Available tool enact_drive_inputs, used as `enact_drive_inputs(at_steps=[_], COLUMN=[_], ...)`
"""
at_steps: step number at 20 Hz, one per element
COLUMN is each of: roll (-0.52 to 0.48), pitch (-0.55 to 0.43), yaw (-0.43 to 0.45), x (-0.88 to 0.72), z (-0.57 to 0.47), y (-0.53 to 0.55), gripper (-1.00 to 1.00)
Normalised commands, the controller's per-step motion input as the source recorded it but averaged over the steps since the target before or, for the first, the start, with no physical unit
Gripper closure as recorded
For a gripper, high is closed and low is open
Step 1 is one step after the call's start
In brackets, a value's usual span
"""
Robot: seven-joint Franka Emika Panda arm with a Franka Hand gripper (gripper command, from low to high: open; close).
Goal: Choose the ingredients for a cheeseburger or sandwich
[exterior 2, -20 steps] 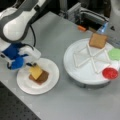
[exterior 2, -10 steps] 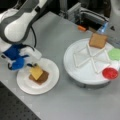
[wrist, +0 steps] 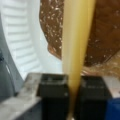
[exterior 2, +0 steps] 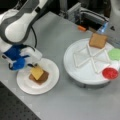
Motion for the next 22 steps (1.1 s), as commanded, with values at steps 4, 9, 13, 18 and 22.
enact_drive_inputs(at_steps=[4,9,13,18,22], roll=[-0.221,-0.223,-0.223,-0.227,-0.231], pitch=[-0.053,-0.056,-0.068,-0.075,-0.079], yaw=[0.049,0.046,0.038,0.03,0.038], x=[-0.15,-0.16,-0.15,-0.13,-0.11], z=[-0.03,-0.03,-0.05,-0.06,-0.04], y=[0.12,0.11,0.09,0.1,0.11], gripper=[1.0,-1.0,-1.0,-1.0,-1.0])
